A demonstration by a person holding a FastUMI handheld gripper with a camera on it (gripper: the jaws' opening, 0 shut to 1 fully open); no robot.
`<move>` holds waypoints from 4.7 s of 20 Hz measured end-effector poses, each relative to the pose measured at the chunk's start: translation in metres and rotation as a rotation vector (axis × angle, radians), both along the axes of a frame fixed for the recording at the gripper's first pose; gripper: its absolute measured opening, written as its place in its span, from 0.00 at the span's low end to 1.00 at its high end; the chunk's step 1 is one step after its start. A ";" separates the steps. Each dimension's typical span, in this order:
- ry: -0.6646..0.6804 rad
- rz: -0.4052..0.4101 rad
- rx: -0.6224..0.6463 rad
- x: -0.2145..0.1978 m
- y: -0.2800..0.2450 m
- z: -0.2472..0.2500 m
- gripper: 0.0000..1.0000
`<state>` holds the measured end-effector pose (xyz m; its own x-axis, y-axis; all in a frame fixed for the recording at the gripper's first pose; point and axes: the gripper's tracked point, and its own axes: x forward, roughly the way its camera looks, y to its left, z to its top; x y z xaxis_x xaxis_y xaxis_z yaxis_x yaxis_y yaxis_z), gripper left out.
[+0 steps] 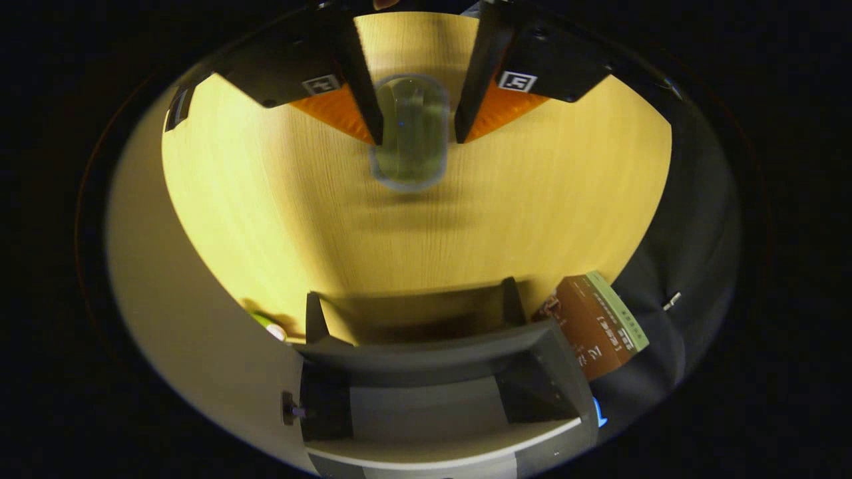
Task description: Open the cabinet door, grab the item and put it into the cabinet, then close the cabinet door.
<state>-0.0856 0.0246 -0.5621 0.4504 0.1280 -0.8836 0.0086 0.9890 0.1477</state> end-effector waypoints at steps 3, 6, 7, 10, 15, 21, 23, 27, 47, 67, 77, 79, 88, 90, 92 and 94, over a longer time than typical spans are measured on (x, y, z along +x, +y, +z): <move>-0.027 0.002 -0.068 0.006 -0.014 -0.011 0.31; -0.017 -0.014 -0.081 0.005 -0.018 -0.004 0.17; -0.026 -0.018 -0.089 0.008 -0.022 -0.001 0.17; -0.067 -0.018 -0.057 0.015 -0.023 0.029 0.17; -0.210 -0.021 0.001 0.033 -0.019 0.131 0.17; -0.331 0.001 0.080 0.059 -0.003 0.250 0.17; -0.340 -0.005 0.089 0.069 -0.001 0.277 0.17; -0.395 -0.005 0.129 0.101 0.008 0.333 0.17; -0.355 -0.101 0.042 0.355 -0.025 0.323 0.16; -0.382 -0.088 0.076 0.418 0.009 0.307 1.00; -0.772 -0.112 0.031 0.372 -0.020 0.438 0.98; -0.889 -0.110 -0.007 0.346 -0.025 0.480 0.98; -1.186 -0.186 -0.042 0.174 -0.051 0.612 0.98; -1.244 -0.196 -0.085 0.143 -0.061 0.630 0.98; -1.256 -0.216 -0.103 0.115 -0.068 0.638 0.98; -1.250 -0.256 -0.130 0.090 -0.083 0.643 0.98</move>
<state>0.0046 -0.0583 0.0812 0.9778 -0.1396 0.1565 0.1257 0.9875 0.0955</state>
